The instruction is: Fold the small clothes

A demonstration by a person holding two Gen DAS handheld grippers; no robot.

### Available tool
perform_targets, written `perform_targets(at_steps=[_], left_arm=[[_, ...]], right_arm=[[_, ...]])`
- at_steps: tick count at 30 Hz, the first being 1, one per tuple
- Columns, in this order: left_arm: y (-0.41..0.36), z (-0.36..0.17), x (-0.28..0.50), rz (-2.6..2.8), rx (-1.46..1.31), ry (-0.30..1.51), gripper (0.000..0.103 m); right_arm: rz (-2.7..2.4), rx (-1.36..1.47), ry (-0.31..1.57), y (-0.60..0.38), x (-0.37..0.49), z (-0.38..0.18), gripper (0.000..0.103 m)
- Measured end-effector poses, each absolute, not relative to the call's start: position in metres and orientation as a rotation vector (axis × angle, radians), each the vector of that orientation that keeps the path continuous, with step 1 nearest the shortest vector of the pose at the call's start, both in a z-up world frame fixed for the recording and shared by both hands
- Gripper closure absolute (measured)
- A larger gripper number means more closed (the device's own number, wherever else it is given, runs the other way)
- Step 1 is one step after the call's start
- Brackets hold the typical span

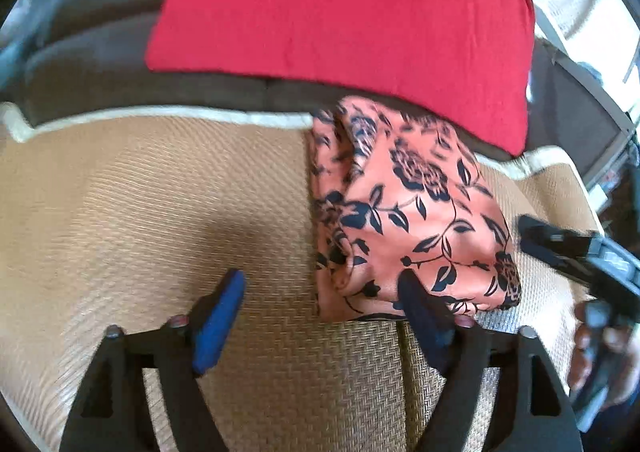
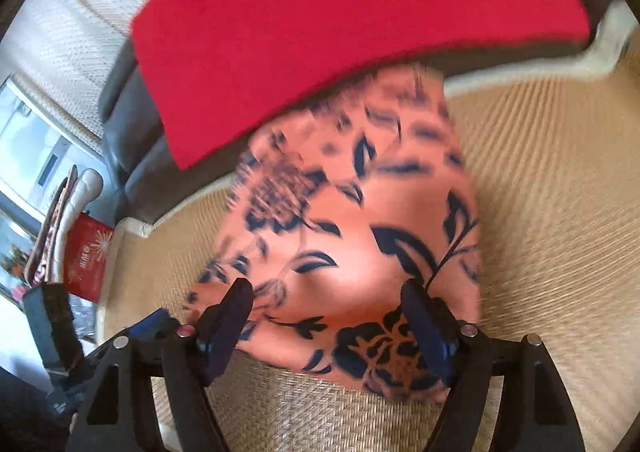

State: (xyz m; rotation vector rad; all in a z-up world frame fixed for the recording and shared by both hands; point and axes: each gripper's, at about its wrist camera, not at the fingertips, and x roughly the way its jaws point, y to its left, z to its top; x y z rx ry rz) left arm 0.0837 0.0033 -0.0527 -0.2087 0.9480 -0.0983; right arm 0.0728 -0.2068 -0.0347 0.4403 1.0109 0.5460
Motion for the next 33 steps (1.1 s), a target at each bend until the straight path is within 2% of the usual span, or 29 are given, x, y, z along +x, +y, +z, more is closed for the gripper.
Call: perform_targets(at_steps=[4, 8, 13, 18, 33], left_arm=[[0.001, -0.026, 0.066, -0.109, -0.246, 0.941, 0.021], [-0.023, -0.003, 0.052, -0.09, -0.162, 0.905, 0.018], [-0.046, 0.014, 0.039, -0.032, -0.07, 0.854, 0.015], [-0.053, 0.025, 0.034, 0.001, -0.025, 0.812, 0.009], [-0.066, 0.029, 0.044, -0.025, 0.009, 0.785, 0.004]], right_arm=[[0.552, 0.449, 0.914, -0.228, 0.04, 0.008, 0.015], [0.521, 0.44, 0.938, -0.236, 0.014, 0.018, 0.013], [0.434, 0.268, 0.951, -0.23, 0.009, 0.022, 0.004], [0.379, 0.133, 0.899, -0.212, -0.002, 0.033, 0.003], [0.356, 0.068, 0.868, -0.221, 0.008, 0.041, 0.003]])
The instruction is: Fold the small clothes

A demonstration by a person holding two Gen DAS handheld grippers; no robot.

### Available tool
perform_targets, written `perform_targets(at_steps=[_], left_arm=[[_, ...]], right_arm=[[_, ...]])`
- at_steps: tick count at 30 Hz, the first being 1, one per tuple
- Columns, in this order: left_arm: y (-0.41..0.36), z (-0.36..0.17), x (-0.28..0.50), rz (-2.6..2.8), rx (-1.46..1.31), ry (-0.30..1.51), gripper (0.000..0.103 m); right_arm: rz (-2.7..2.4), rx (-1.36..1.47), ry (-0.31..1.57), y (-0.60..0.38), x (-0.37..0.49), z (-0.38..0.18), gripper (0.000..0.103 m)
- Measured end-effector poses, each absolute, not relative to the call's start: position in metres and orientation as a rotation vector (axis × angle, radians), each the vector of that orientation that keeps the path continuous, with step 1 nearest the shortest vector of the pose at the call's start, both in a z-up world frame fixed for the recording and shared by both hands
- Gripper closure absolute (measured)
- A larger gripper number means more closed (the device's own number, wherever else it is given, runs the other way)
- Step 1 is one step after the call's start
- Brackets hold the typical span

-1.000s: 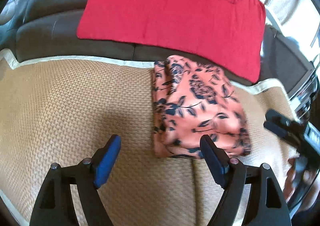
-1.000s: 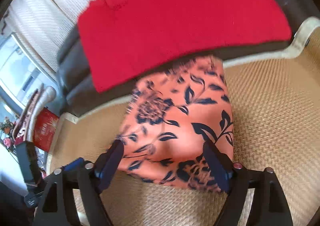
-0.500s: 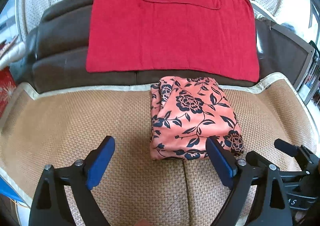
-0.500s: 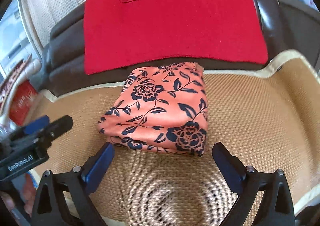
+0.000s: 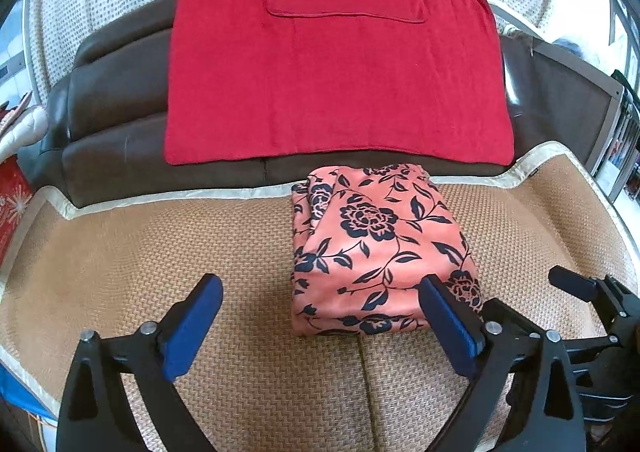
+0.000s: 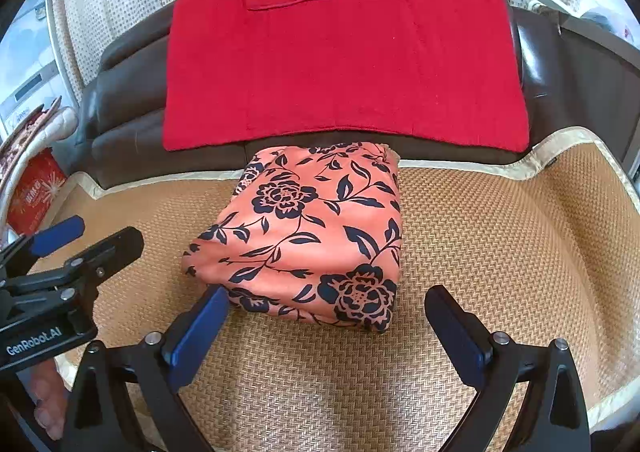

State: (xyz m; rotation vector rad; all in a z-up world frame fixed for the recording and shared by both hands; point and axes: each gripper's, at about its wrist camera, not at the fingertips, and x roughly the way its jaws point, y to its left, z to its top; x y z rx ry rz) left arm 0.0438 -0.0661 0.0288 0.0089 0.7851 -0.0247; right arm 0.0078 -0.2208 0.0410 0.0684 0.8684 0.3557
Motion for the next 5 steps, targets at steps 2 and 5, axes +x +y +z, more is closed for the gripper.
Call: perform_targets(at_steps=[2, 5], left_arm=[[-0.068, 0.029, 0.046, -0.031, 0.014, 0.766, 0.004], [-0.071, 0.028, 0.055, -0.033, 0.026, 0.765, 0.004]], right_arm=[[0.355, 0.07, 0.867, -0.221, 0.01, 0.04, 0.003], [0.358, 0.07, 0.869, -0.22, 0.018, 0.037, 0.003]])
